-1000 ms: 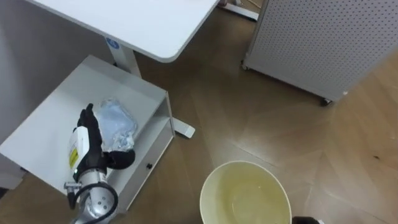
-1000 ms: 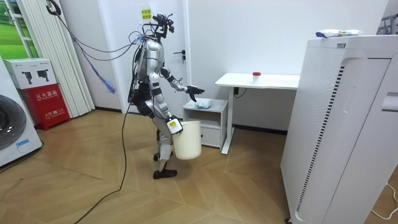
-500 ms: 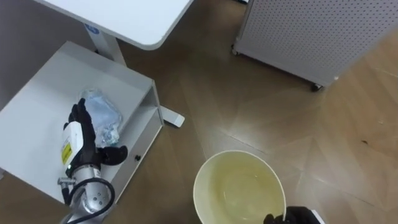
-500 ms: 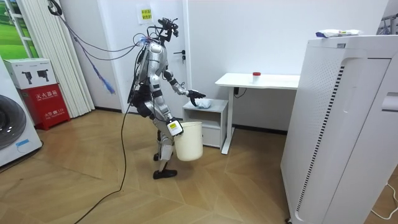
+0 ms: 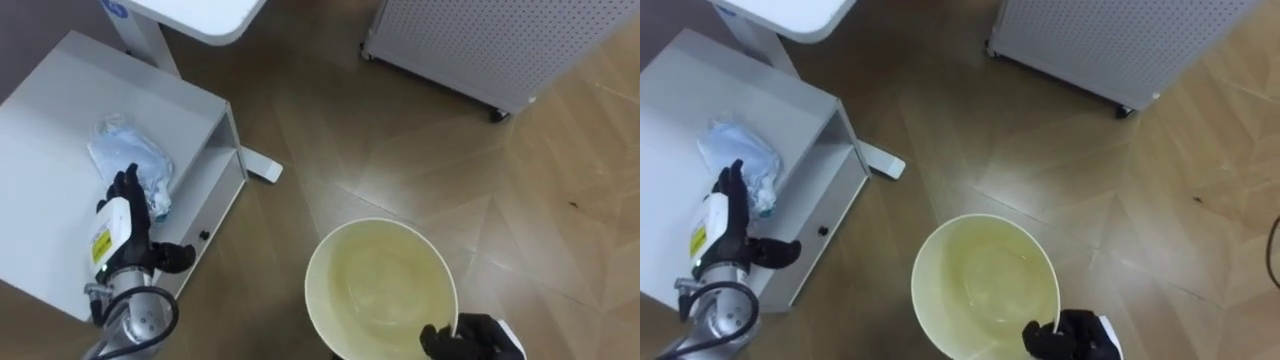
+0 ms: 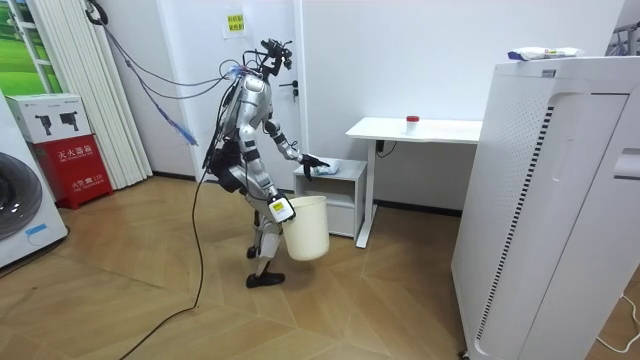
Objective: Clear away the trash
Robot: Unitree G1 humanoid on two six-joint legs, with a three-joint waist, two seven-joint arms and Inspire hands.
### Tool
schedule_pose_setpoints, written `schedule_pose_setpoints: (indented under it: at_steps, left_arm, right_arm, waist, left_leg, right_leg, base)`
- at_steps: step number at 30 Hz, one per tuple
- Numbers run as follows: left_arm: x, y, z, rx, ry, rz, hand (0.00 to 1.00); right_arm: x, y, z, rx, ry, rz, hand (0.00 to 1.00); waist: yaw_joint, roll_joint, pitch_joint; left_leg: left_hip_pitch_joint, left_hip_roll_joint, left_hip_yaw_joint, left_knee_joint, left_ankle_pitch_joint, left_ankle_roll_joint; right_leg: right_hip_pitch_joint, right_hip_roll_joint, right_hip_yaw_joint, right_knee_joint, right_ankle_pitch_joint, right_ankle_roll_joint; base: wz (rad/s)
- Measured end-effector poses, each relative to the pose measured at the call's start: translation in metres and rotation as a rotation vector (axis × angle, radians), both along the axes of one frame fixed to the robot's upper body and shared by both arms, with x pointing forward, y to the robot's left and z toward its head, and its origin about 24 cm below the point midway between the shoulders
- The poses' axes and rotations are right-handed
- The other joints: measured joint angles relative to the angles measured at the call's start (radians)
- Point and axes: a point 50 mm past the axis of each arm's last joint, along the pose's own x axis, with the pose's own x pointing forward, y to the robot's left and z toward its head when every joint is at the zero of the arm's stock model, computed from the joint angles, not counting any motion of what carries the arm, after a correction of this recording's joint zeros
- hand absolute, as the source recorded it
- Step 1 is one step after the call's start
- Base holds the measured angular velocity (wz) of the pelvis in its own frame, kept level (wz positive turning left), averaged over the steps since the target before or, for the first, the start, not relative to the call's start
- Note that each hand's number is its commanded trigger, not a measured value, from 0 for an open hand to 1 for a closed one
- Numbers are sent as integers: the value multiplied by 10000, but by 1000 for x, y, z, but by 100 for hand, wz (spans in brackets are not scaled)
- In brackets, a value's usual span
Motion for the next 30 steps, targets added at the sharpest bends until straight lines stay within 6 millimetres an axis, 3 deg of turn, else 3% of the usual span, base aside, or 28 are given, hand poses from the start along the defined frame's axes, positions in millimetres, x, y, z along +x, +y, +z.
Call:
schedule_pose_setpoints:
  at_steps: [1, 17, 30]
  left_arm:
    - [0, 1, 0, 33, 18, 5, 100]
    - [2, 13, 9, 964, -210, 64, 100]
    - [-5, 11, -3, 1118, 365, 59, 100]
  right_arm:
    - [0, 0, 1, -21, -31, 3, 100]
    - [-2, 0, 0, 145, -28, -348, 100]
    - [-5, -1, -3, 118, 123, -399, 100]
  waist:
    - [0, 0, 0]
    - [-3, 8, -1]
    - [32, 60, 11]
  left_leg:
    - [-29, 3, -1, 11, -13, 5]
    - [-202, -14, -26, 468, -145, 96]
    - [-39, -19, -27, 298, -139, 89]
  right_leg:
    - [-21, -2, 0, 33, -3, 1]
    - [-179, -101, 19, 521, -147, 58]
    - [22, -93, -37, 315, -145, 59]
  base:
    - [0]
    - [0]
    - [0]
